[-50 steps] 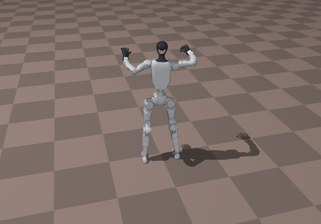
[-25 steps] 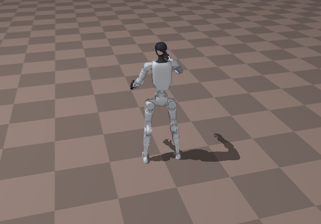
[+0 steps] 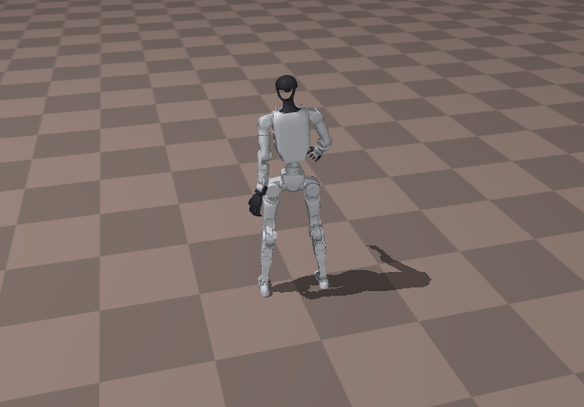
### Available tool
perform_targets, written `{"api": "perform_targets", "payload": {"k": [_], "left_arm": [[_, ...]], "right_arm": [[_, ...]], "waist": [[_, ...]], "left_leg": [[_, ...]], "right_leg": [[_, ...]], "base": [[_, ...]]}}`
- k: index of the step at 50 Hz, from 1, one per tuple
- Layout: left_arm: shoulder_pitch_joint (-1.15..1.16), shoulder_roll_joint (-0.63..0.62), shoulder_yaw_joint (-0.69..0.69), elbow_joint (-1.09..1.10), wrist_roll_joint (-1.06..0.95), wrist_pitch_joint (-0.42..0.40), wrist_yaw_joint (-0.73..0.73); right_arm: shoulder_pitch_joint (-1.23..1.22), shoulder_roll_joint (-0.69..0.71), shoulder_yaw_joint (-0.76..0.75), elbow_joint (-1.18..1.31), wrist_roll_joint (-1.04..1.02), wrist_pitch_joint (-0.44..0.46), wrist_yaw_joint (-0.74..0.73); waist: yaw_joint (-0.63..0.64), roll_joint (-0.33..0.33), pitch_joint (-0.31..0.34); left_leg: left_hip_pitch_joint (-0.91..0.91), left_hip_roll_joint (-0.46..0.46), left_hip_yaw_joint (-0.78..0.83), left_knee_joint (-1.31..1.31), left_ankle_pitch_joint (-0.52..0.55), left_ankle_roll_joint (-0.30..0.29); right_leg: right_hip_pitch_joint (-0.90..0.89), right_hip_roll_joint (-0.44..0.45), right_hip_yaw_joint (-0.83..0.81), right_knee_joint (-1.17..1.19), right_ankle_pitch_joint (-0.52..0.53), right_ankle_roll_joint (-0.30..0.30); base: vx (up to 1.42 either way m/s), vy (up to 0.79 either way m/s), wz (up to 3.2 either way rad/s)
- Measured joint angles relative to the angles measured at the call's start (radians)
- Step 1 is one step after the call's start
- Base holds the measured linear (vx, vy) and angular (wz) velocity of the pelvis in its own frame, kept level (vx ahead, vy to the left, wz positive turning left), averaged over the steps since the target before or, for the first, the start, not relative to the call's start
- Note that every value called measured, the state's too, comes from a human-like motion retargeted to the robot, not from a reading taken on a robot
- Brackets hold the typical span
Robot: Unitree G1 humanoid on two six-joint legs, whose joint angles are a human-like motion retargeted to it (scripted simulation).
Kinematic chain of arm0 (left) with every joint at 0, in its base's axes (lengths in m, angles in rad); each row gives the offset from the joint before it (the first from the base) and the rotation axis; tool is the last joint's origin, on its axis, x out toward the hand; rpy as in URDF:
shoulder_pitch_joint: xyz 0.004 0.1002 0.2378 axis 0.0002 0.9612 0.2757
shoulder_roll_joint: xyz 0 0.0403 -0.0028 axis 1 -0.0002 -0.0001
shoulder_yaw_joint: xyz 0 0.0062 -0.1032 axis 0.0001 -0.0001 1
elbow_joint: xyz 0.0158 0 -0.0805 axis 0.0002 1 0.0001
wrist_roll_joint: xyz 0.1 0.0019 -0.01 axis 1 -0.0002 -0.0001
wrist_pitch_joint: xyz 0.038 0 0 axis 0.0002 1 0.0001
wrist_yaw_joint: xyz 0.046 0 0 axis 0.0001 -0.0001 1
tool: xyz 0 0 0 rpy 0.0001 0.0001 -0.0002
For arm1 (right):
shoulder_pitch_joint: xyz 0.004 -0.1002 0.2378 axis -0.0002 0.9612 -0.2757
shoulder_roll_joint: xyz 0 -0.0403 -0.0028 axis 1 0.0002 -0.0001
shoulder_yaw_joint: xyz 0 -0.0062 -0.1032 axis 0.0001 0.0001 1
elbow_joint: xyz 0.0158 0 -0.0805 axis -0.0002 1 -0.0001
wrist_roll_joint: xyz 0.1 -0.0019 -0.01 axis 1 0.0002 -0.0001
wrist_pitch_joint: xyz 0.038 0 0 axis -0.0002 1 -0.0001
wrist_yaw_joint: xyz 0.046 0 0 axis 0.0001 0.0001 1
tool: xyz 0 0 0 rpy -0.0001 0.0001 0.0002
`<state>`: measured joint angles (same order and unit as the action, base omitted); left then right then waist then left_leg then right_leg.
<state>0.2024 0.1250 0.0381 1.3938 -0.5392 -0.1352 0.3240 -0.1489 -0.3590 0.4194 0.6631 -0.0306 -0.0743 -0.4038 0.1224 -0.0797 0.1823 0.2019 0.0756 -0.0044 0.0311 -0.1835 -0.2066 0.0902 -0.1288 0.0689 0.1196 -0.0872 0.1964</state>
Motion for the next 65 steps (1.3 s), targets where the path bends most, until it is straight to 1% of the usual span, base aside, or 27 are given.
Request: {"api": "perform_targets", "payload": {"k": [3, 5, 8, 10, 14, 18, 20, 22, 23, 25, 28, 30, 32, 33, 34, 35, 40, 45, 48, 50, 52, 53, 55, 58, 60, 63, 65], "left_arm": [[-0.124, 0.001, -0.062, 0.045, 0.002, 0.005, 0.043], [-0.245, 0.013, -0.117, 0.057, 0.001, 0.015, 0.052], [-0.514, 0.068, -0.209, 0.030, -0.018, 0.037, 0.035], [-0.773, 0.131, -0.260, 0.011, 0.002, 0.079, 0.054], [-1.283, 0.321, -0.437, -0.149, -0.088, 0.105, -0.020], [-1.802, 0.535, -0.636, -0.291, -0.278, 0.071, -0.059], [-2.020, 0.666, -0.784, -0.402, -0.428, -0.022, 0.016], [-2.238, 0.752, -0.914, -0.432, -0.486, -0.074, 0.058], [-2.349, 0.775, -0.968, -0.412, -0.470, -0.057, 0.058], [-2.556, 0.782, -1.064, -0.334, -0.414, 0.004, 0.055], [-2.771, 0.754, -1.201, -0.222, -0.369, 0.042, 0.088], [-2.843, 0.725, -1.256, -0.186, -0.362, 0.049, 0.114], [-2.842, 0.696, -1.255, -0.190, -0.362, 0.048, 0.120], [-2.824, 0.685, -1.244, -0.201, -0.351, 0.049, 0.111], [-2.791, 0.679, -1.227, -0.221, -0.356, 0.042, 0.115], [-2.751, 0.676, -1.208, -0.245, -0.369, 0.031, 0.125], [-2.439, 0.638, -1.098, -0.364, -0.407, 0.010, 0.134], [-2.189, 0.572, -1.059, -0.404, -0.465, 0.026, 0.098], [-2.163, 0.581, -1.088, -0.424, -0.485, 0.036, 0.070], [-2.209, 0.615, -1.131, -0.450, -0.500, 0.039, 0.058], [-2.308, 0.672, -1.187, -0.485, -0.519, 0.037, 0.043], [-2.370, 0.706, -1.216, -0.502, -0.521, 0.036, 0.027], [-2.514, 0.769, -1.267, -0.523, -0.551, 0.024, 0.017], [-2.759, 0.839, -1.319, -0.493, -0.538, 0.016, -0.007], [-2.947, 0.835, -1.324, -0.410, -0.508, 0.051, -0.045], [-3.236, 0.824, -1.397, -0.273, -0.513, 0.015, 0.042], [-3.292, 0.815, -1.386, -0.250, -0.499, 0.002, 0.050]], "right_arm": [[0.111, 0.062, 0.040, 0.284, -0.047, 0.038, 0.033], [0.190, 0.094, 0.048, 0.449, -0.075, 0.064, 0.097], [0.343, 0.118, 0.050, 0.590, -0.081, 0.091, 0.221], [0.458, 0.131, 0.059, 0.607, -0.041, 0.183, 0.360], [0.701, 0.158, 0.073, 0.639, -0.088, 0.218, 0.508], [0.843, 0.147, 0.012, 0.666, -0.141, 0.253, 0.612], [0.863, 0.110, -0.045, 0.651, -0.022, 0.261, 0.520], [0.846, 0.073, -0.112, 0.633, 0.111, 0.255, 0.431], [0.828, 0.058, -0.157, 0.625, 0.149, 0.257, 0.399], [0.768, 0.036, -0.242, 0.611, 0.193, 0.262, 0.345], [0.599, -0.001, -0.246, 0.596, 0.277, 0.257, 0.235], [0.459, -0.021, -0.212, 0.592, 0.288, 0.252, 0.179], [0.330, -0.036, -0.170, 0.569, 0.259, 0.247, 0.144], [0.264, -0.041, -0.153, 0.556, 0.230, 0.244, 0.131], [0.189, -0.051, -0.126, 0.546, 0.209, 0.247, 0.116], [0.111, -0.063, -0.094, 0.538, 0.193, 0.252, 0.099], [-0.174, -0.086, 0.041, 0.469, 0.163, 0.245, 0.035], [-0.279, -0.083, 0.147, 0.446, 0.184, 0.236, 0.009], [-0.213, -0.078, 0.144, 0.460, 0.192, 0.239, 0.019], [-0.119, -0.076, 0.115, 0.477, 0.191, 0.245, 0.035], [0.014, -0.070, 0.064, 0.502, 0.177, 0.254, 0.070], [0.093, -0.065, 0.028, 0.515, 0.162, 0.257, 0.096], [0.249, -0.056, -0.036, 0.548, 0.148, 0.270, 0.134], [0.492, -0.029, -0.157, 0.607, 0.148, 0.285, 0.193], [0.637, -0.002, -0.234, 0.649, 0.159, 0.302, 0.278], [0.815, 0.039, -0.344, 0.680, 0.252, 0.269, 0.229], [0.919, 0.067, -0.385, 0.686, 0.279, 0.266, 0.243]], "waist": [[-0.025, 0.014, -0.005], [-0.048, 0.030, -0.013], [-0.078, 0.054, -0.030], [-0.078, 0.058, -0.036], [-0.093, 0.080, -0.064], [-0.107, 0.097, -0.090], [-0.115, 0.107, -0.103], [-0.123, 0.114, -0.120], [-0.126, 0.118, -0.128], [-0.122, 0.127, -0.144], [-0.115, 0.130, -0.154], [-0.113, 0.128, -0.159], [-0.113, 0.123, -0.172], [-0.117, 0.120, -0.180], [-0.116, 0.122, -0.184], [-0.113, 0.125, -0.186], [-0.115, 0.132, -0.212], [-0.125, 0.139, -0.227], [-0.129, 0.150, -0.223], [-0.127, 0.158, -0.216], [-0.122, 0.169, -0.212], [-0.121, 0.174, -0.214], [-0.113, 0.190, -0.212], [-0.111, 0.214, -0.217], [-0.108, 0.225, -0.220], [-0.119, 0.243, -0.225], [-0.130, 0.245, -0.247]], "left_leg": [[0.000, -0.005, -0.020, -0.004, 0.002, 0.006], [-0.002, -0.009, -0.039, -0.004, 0.003, 0.013], [-0.015, -0.022, -0.074, -0.001, 0.008, 0.021], [-0.028, -0.036, -0.092, -0.003, 0.022, 0.031], [-0.046, -0.051, -0.126, 0.004, 0.031, 0.035], [-0.061, -0.052, -0.122, 0.001, 0.040, 0.024], [-0.064, -0.047, -0.104, -0.009, 0.046, 0.017], [-0.065, -0.040, -0.083, -0.017, 0.047, 0.010], [-0.064, -0.035, -0.072, -0.019, 0.045, 0.006], [-0.060, -0.025, -0.051, -0.021, 0.040, 0.003], [-0.050, -0.016, -0.022, -0.023, 0.032, 0.000], [-0.041, -0.012, -0.008, -0.024, 0.027, 0.001], [-0.035, -0.011, 0.002, -0.016, 0.016, 0.007], [-0.040, -0.012, 0.007, 0.005, -0.003, 0.024], [-0.032, -0.012, 0.008, 0.002, -0.002, 0.021], [-0.018, -0.011, 0.007, -0.014, 0.009, 0.008], [0.017, -0.017, 0.004, -0.015, 0.002, 0.019], [0.028, -0.028, -0.010, -0.010, -0.001, 0.025], [0.028, -0.033, -0.016, -0.011, -0.001, 0.024], [0.027, -0.035, -0.017, -0.014, 0.002, 0.023], [0.018, -0.036, -0.016, -0.013, 0.001, 0.024], [0.005, -0.037, -0.013, 0.001, -0.009, 0.032], [0.003, -0.036, -0.011, -0.020, 0.007, 0.014], [-0.009, -0.033, -0.004, -0.029, 0.013, 0.009], [-0.023, -0.031, -0.001, -0.030, 0.015, 0.004], [-0.040, -0.019, 0.007, -0.034, 0.018, -0.009], [-0.044, -0.014, 0.009, -0.033, 0.018, -0.016]], "right_leg": [[0.009, -0.008, -0.021, 0.001, -0.007, 0.000], [0.010, -0.014, -0.045, 0.018, -0.015, 0.011], [0.028, -0.030, -0.076, -0.001, -0.019, 0.005], [0.025, -0.046, -0.097, -0.002, -0.021, 0.024], [0.033, -0.064, -0.135, -0.004, -0.026, 0.037], [0.018, -0.066, -0.139, -0.006, -0.024, 0.052], [0.002, -0.063, -0.128, -0.008, -0.018, 0.058], [-0.014, -0.055, -0.110, -0.009, -0.013, 0.063], [-0.020, -0.050, -0.100, -0.009, -0.011, 0.061], [-0.030, -0.039, -0.079, -0.008, -0.009, 0.057], [-0.039, -0.026, -0.049, -0.006, -0.007, 0.057], [-0.039, -0.021, -0.034, -0.005, -0.008, 0.056], [-0.037, -0.018, -0.026, 0.000, -0.011, 0.055], [-0.042, -0.018, -0.025, 0.018, -0.021, 0.056], [-0.036, -0.018, -0.021, 0.015, -0.020, 0.052], [-0.025, -0.016, -0.016, 0.003, -0.015, 0.047], [0.009, -0.022, -0.015, 0.007, -0.022, 0.035], [0.026, -0.034, -0.026, 0.014, -0.030, 0.031], [0.028, -0.040, -0.032, 0.017, -0.034, 0.034], [0.026, -0.043, -0.035, 0.019, -0.035, 0.037], [0.017, -0.045, -0.037, 0.021, -0.037, 0.041], [0.004, -0.045, -0.039, 0.031, -0.042, 0.042], [0.000, -0.045, -0.036, 0.012, -0.031, 0.049], [-0.013, -0.043, -0.035, 0.000, -0.024, 0.057], [-0.026, -0.041, -0.033, -0.007, -0.019, 0.063], [-0.042, -0.029, -0.032, -0.018, -0.010, 0.065], [-0.043, -0.023, -0.034, -0.024, -0.007, 0.065]], "base": [[0.04, 0.02, 0.34], [0.04, 0.02, 0.47], [0.03, 0.02, 0.56], [0.02, 0.01, 0.52], [0.03, -0.01, 0.43], [0.02, -0.01, 0.00], [0.05, -0.02, -0.35], [0.05, -0.02, -0.48], [0.05, -0.02, -0.51], [0.05, -0.01, -0.53], [0.03, -0.01, -0.49], [0.02, 0.01, -0.36], [0.01, 0.01, -0.13], [0.00, 0.00, 0.00], [0.00, 0.00, 0.00], [0.00, 0.00, 0.00], [0.00, 0.00, 0.00], [0.00, 0.00, 0.00], [0.00, 0.00, 0.00], [0.00, 0.00, 0.00], [0.00, 0.00, 0.00], [0.00, 0.00, 0.00], [0.00, 0.00, 0.00], [0.00, 0.00, 0.00], [0.00, 0.00, 0.00], [0.03, -0.03, -0.04], [0.00, 0.00, 0.00]]}}
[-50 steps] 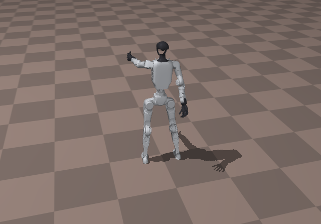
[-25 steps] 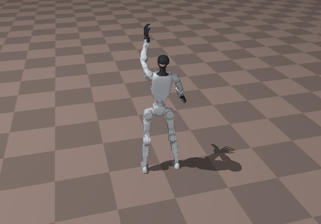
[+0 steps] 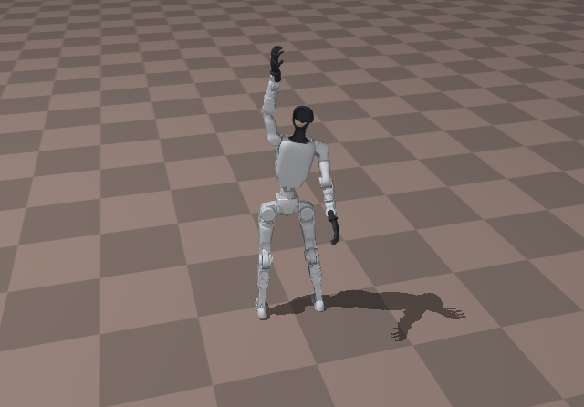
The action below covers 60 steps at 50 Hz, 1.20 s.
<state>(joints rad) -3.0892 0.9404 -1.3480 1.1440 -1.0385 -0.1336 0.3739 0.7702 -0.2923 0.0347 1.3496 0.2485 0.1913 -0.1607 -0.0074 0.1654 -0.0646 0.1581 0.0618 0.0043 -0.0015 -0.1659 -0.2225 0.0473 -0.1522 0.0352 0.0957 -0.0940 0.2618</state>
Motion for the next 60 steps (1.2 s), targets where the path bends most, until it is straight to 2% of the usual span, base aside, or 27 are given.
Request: {"api": "perform_targets", "payload": {"k": [3, 6, 8, 10, 13, 15, 19, 25, 30, 35, 42, 47, 50, 53, 55, 60], "left_arm": [[0.000, 0.002, 0.042, -0.018, 0.049, -0.032, 0.005], [0.000, 0.010, -0.019, -0.020, 0.091, -0.030, -0.003], [0.000, 0.001, -0.049, -0.013, 0.107, -0.023, -0.027], [0.023, -0.004, -0.052, -0.019, 0.145, -0.013, -0.051], [0.169, -0.012, -0.008, -0.089, 0.146, -0.006, -0.083], [0.309, 0.003, 0.024, -0.161, 0.138, -0.028, -0.036], [0.695, -0.008, 0.206, -0.290, 0.174, -0.057, 0.037], [1.420, -0.133, 0.583, -0.353, 0.349, 0.022, -0.050], [2.000, -0.314, 0.826, -0.244, 0.440, 0.078, -0.116], [2.466, -0.478, 0.985, -0.006, 0.554, 0.087, -0.110], [3.192, -0.659, 1.171, 0.117, 0.554, 0.044, -0.105], [3.647, -0.747, 1.277, 0.174, 0.628, 0.036, -0.148], [3.822, -0.765, 1.351, 0.187, 0.661, 0.036, -0.185], [3.892, -0.757, 1.399, 0.171, 0.651, 0.037, -0.206], [3.889, -0.745, 1.434, 0.160, 0.674, 0.034, -0.215], [3.667, -0.689, 1.376, 0.146, 0.594, 0.054, -0.167]], "right_arm": [[0.090, 0.039, -0.051, -0.019, 0.018, -0.010, 0.043], [0.060, 0.063, -0.065, -0.040, 0.068, -0.029, 0.015], [-0.032, 0.062, -0.042, -0.043, 0.095, -0.033, 0.006], [-0.153, 0.053, -0.025, -0.044, 0.110, -0.046, -0.027], [-0.380, 0.008, 0.062, -0.053, 0.098, -0.035, -0.018], [-0.539, -0.024, 0.112, -0.068, 0.100, -0.050, -0.085], [-0.890, -0.071, 0.207, -0.105, 0.106, -0.074, -0.168], [-1.406, -0.156, 0.293, -0.262, 0.210, -0.110, -0.202], [-1.852, -0.266, 0.437, -0.523, 0.356, -0.168, -0.243], [-2.414, -0.420, 0.646, -0.663, 0.446, -0.255, -0.273], [-3.247, -0.534, 1.019, -0.504, 0.613, -0.346, -0.358], [-3.676, -0.541, 1.138, -0.339, 0.664, -0.362, -0.361], [-3.820, -0.526, 1.178, -0.272, 0.664, -0.350, -0.353], [-3.849, -0.505, 1.212, -0.238, 0.662, -0.335, -0.341], [-3.805, -0.511, 1.231, -0.256, 0.665, -0.340, -0.320], [-3.513, -0.499, 1.149, -0.307, 0.628, -0.315, -0.332]], "waist": [[0.006, -0.003, -0.030], [0.012, -0.015, -0.032], [0.013, -0.024, -0.015], [0.012, -0.039, 0.006], [-0.007, -0.062, 0.019], [-0.015, -0.077, 0.020], [-0.018, -0.106, 0.018], [-0.006, -0.118, 0.003], [-0.023, -0.116, 0.003], [-0.026, -0.133, 0.034], [0.027, -0.174, 0.058], [0.086, -0.214, 0.043], [0.116, -0.228, 0.037], [0.131, -0.228, 0.039], [0.137, -0.223, 0.041], [0.133, -0.216, 0.047]], "left_leg": [[-0.006, 0.005, -0.001, 0.000, 0.001, -0.005], [-0.021, -0.003, -0.003, 0.021, -0.012, 0.014], [-0.019, -0.003, -0.010, 0.018, -0.008, 0.004], [-0.020, -0.011, -0.014, 0.031, -0.019, 0.022], [-0.001, -0.013, -0.025, 0.015, -0.007, 0.008], [0.011, -0.013, -0.030, 0.015, -0.008, 0.011], [0.035, -0.013, -0.036, 0.024, -0.016, 0.019], [0.058, -0.010, -0.043, 0.047, -0.031, 0.017], [0.062, -0.009, -0.051, 0.059, -0.036, 0.005], [0.069, -0.009, -0.047, 0.058, -0.038, -0.014], [0.055, -0.005, 0.000, 0.033, -0.028, -0.028], [0.020, -0.004, 0.028, 0.017, -0.015, -0.026], [0.005, -0.002, 0.029, 0.013, -0.011, -0.029], [-0.001, 0.002, 0.018, 0.013, -0.009, -0.031], [-0.012, 0.000, 0.007, 0.042, -0.029, -0.012], [0.015, -0.002, -0.021, 0.022, -0.015, -0.024]], "right_leg": [[-0.002, 0.005, -0.002, -0.007, 0.003, 0.000], [-0.012, -0.004, -0.009, 0.007, -0.005, 0.000], [-0.007, -0.003, -0.008, 0.002, -0.005, 0.000], [-0.004, -0.012, -0.013, 0.014, -0.013, 0.000], [0.019, -0.014, -0.014, 0.001, -0.009, -0.003], [0.031, -0.015, -0.017, 0.003, -0.012, -0.010], [0.057, -0.013, -0.015, 0.014, -0.020, -0.023], [0.087, -0.007, -0.010, 0.025, -0.022, -0.043], [0.102, -0.006, -0.014, 0.022, -0.016, -0.049], [0.111, -0.006, -0.011, 0.014, -0.009, -0.041], [0.067, -0.002, 0.028, 0.003, 0.005, -0.021], [0.010, 0.001, 0.053, 0.000, 0.017, -0.007], [-0.007, 0.003, 0.053, -0.002, 0.022, 0.000], [-0.007, 0.006, 0.042, -0.001, 0.023, 0.000], [-0.005, 0.002, 0.026, 0.016, 0.010, -0.005], [0.031, -0.001, 0.007, 0.007, 0.008, -0.016]], "base": [[0.00, 0.00, 0.00], [0.00, 0.00, 0.00], [0.00, 0.00, 0.00], [0.00, 0.00, 0.00], [0.00, 0.00, 0.00], [0.00, 0.00, 0.00], [0.00, 0.00, 0.00], [0.00, 0.00, 0.00], [0.00, 0.00, 0.00], [0.00, 0.00, 0.00], [0.02, 0.00, -0.27], [0.03, -0.01, -0.22], [0.00, 0.00, 0.00], [0.00, 0.00, 0.14], [-0.01, 0.02, 0.32], [-0.03, -0.01, 0.23]]}}
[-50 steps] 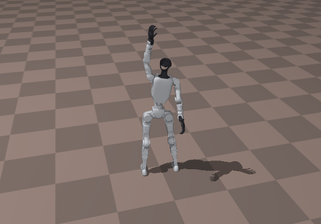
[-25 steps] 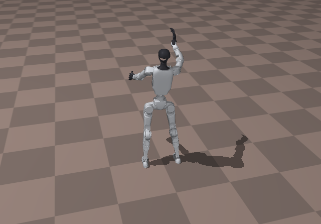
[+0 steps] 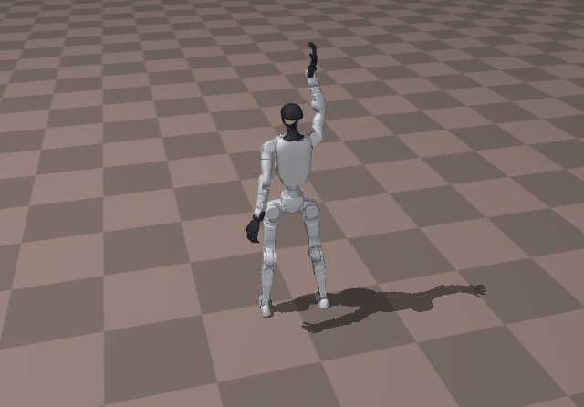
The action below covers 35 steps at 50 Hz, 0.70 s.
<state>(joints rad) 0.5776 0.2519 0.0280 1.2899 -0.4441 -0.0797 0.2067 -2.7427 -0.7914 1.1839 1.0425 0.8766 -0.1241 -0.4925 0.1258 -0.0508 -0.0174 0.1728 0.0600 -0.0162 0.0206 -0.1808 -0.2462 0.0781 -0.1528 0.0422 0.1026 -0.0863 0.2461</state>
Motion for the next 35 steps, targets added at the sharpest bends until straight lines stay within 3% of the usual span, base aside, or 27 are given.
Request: {"api": "perform_targets", "payload": {"k": [10, 16, 20, 23, 30, 35], "left_arm": [[-0.738, 0.114, -0.254, -0.178, 0.088, 0.006, 0.066], [-1.031, 0.149, -0.412, -0.280, 0.108, -0.027, 0.105], [-1.034, 0.167, -0.416, -0.261, 0.099, -0.035, 0.068], [-0.906, 0.165, -0.333, -0.220, 0.057, -0.033, 0.046], [-0.353, 0.110, -0.094, -0.113, 0.093, -0.002, 0.005], [0.019, 0.001, 0.068, 0.022, 0.150, 0.045, -0.067]], "right_arm": [[0.879, -0.005, -0.259, -0.075, -0.058, 0.076, 0.098], [1.024, -0.035, -0.345, -0.096, -0.049, 0.073, 0.141], [0.905, -0.086, -0.292, -0.115, -0.035, 0.059, 0.152], [0.723, -0.130, -0.226, -0.122, -0.024, 0.044, 0.135], [0.096, -0.155, -0.070, 0.011, 0.099, -0.009, 0.043], [-0.336, -0.110, 0.075, 0.154, 0.050, 0.004, 0.044]], "waist": [[0.052, -0.030, -0.035], [0.062, -0.041, -0.026], [0.046, -0.052, -0.023], [0.030, -0.062, -0.028], [-0.013, -0.088, -0.051], [-0.030, -0.098, -0.067]], "left_leg": [[-0.013, -0.010, -0.043, 0.025, 0.006, 0.039], [-0.021, -0.010, -0.065, 0.032, 0.010, 0.039], [-0.022, -0.007, -0.067, 0.028, 0.011, 0.032], [-0.025, -0.004, -0.060, 0.020, 0.013, 0.026], [-0.035, 0.003, -0.026, -0.005, 0.017, 0.014], [-0.037, 0.018, -0.001, -0.020, 0.018, -0.002]], "right_leg": [[0.003, -0.009, -0.028, 0.034, -0.018, -0.038], [0.006, -0.009, -0.047, 0.042, -0.017, -0.035], [0.008, -0.007, -0.051, 0.034, -0.013, -0.027], [0.004, -0.005, -0.047, 0.023, -0.008, -0.021], [-0.020, 0.002, -0.023, -0.009, 0.008, 0.001], [-0.034, 0.017, -0.006, -0.026, 0.019, 0.016]], "base": [[-0.05, -0.01, 0.15], [-0.02, -0.01, 0.09], [0.00, 0.00, 0.00], [0.00, 0.00, 0.00], [0.07, -0.01, -0.20], [0.07, -0.02, -0.22]]}}
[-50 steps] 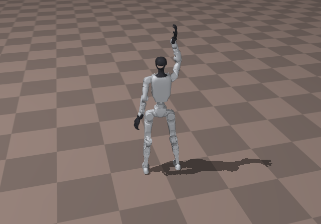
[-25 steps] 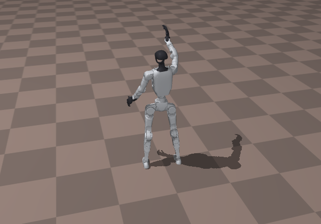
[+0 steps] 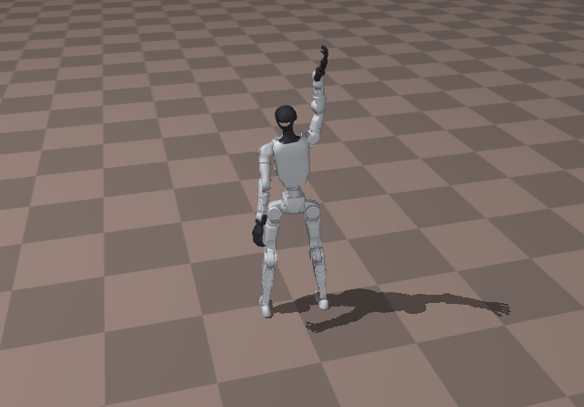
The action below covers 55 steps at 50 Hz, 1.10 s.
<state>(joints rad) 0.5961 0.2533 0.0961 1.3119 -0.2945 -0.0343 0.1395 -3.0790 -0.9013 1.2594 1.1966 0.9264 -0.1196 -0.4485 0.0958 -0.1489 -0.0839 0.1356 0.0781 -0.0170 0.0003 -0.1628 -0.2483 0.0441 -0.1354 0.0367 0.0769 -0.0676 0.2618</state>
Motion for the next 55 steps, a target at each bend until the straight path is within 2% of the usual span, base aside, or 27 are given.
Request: {"api": "perform_targets", "payload": {"k": [4, 7, 12, 14, 18, 23, 27, 30, 37, 43, 51, 55], "left_arm": [[0.187, -0.058, 0.108, 0.046, -0.016, 0.025, 0.010], [0.196, -0.057, 0.123, 0.012, -0.046, 0.017, 0.017], [-0.041, 0.008, 0.083, -0.056, -0.092, 0.005, 0.031], [-0.179, 0.036, 0.072, -0.071, -0.109, 0.002, 0.059], [-0.459, 0.071, 0.045, -0.122, -0.147, -0.004, 0.114], [-0.727, 0.098, -0.051, -0.242, -0.223, -0.054, 0.130], [-0.848, 0.121, -0.175, -0.296, -0.193, -0.105, 0.104], [-0.898, 0.122, -0.264, -0.294, -0.137, -0.108, 0.097], [-0.893, 0.075, -0.371, -0.239, -0.031, -0.085, 0.061], [-0.766, 0.028, -0.354, -0.158, 0.065, -0.082, 0.076], [-0.649, -0.035, -0.225, 0.044, 0.061, -0.091, 0.099], [-0.595, -0.043, -0.185, 0.018, 0.003, -0.102, 0.095]], "right_arm": [[-0.010, 0.018, 0.031, -0.009, -0.135, -0.014, -0.031], [-0.010, 0.017, 0.044, -0.020, -0.199, 0.001, -0.013], [0.004, 0.015, 0.092, -0.021, -0.217, 0.025, 0.022], [0.093, -0.004, 0.085, -0.059, -0.248, 0.025, 0.001], [0.416, -0.073, -0.012, -0.251, -0.327, 0.019, -0.083], [1.065, -0.088, -0.329, -0.558, -0.452, 0.027, -0.072], [1.596, 0.032, -0.563, -0.670, -0.591, 0.053, 0.044], [1.950, 0.152, -0.657, -0.668, -0.689, 0.081, 0.118], [2.594, 0.419, -0.808, -0.404, -0.860, 0.130, 0.164], [2.929, 0.545, -0.991, -0.230, -0.824, 0.149, 0.146], [3.111, 0.522, -0.965, -0.116, -0.915, 0.157, 0.228], [3.132, 0.515, -0.968, -0.091, -0.959, 0.169, 0.234]], "waist": [[-0.020, 0.016, -0.042], [-0.024, 0.023, -0.037], [-0.006, 0.042, 0.030], [0.003, 0.050, 0.048], [0.009, 0.069, 0.069], [-0.013, 0.092, 0.072], [-0.042, 0.107, 0.070], [-0.059, 0.119, 0.073], [-0.056, 0.127, 0.106], [-0.053, 0.130, 0.146], [-0.060, 0.145, 0.183], [-0.061, 0.149, 0.191]], "left_leg": [[0.005, 0.018, 0.010, -0.003, -0.001, -0.013], [0.008, 0.016, 0.005, -0.003, -0.001, -0.013], [0.010, 0.011, -0.015, 0.003, -0.002, -0.012], [0.015, 0.002, -0.023, 0.005, -0.003, -0.006], [0.028, -0.013, -0.034, 0.011, -0.005, 0.009], [0.049, -0.016, -0.039, 0.018, -0.014, 0.019], [0.063, -0.016, -0.043, 0.026, -0.023, 0.021], [0.070, -0.017, -0.048, 0.031, -0.028, 0.023], [0.065, -0.026, -0.060, 0.037, -0.030, 0.036], [0.040, -0.036, -0.061, 0.059, -0.041, 0.050], [0.043, -0.040, -0.053, 0.031, -0.023, 0.043], [0.038, -0.038, -0.050, 0.028, -0.021, 0.044]], "right_leg": [[0.002, 0.022, 0.003, -0.006, 0.008, 0.000], [0.008, 0.021, -0.003, -0.007, 0.006, 0.000], [0.022, 0.011, -0.018, -0.005, 0.001, 0.000], [0.032, 0.001, -0.023, -0.004, -0.002, 0.000], [0.052, -0.014, -0.028, 0.000, -0.009, -0.008], [0.074, -0.016, -0.027, 0.006, -0.018, -0.026], [0.090, -0.015, -0.029, 0.011, -0.026, -0.033], [0.100, -0.016, -0.033, 0.015, -0.031, -0.036], [0.101, -0.025, -0.046, 0.024, -0.040, -0.035], [0.078, -0.036, -0.050, 0.044, -0.050, -0.034], [0.071, -0.040, -0.040, 0.029, -0.042, -0.034], [0.062, -0.038, -0.038, 0.029, -0.041, -0.035]], "base": [[0.02, -0.02, -0.08], [0.00, 0.00, 0.00], [-0.02, 0.01, 0.11], [-0.02, 0.02, 0.09], [-0.01, 0.01, 0.04], [0.00, 0.00, 0.00], [0.00, 0.00, 0.00], [0.00, 0.00, 0.00], [0.00, 0.00, 0.00], [0.00, 0.00, 0.00], [0.00, 0.00, 0.00], [0.00, 0.00, 0.00]]}}
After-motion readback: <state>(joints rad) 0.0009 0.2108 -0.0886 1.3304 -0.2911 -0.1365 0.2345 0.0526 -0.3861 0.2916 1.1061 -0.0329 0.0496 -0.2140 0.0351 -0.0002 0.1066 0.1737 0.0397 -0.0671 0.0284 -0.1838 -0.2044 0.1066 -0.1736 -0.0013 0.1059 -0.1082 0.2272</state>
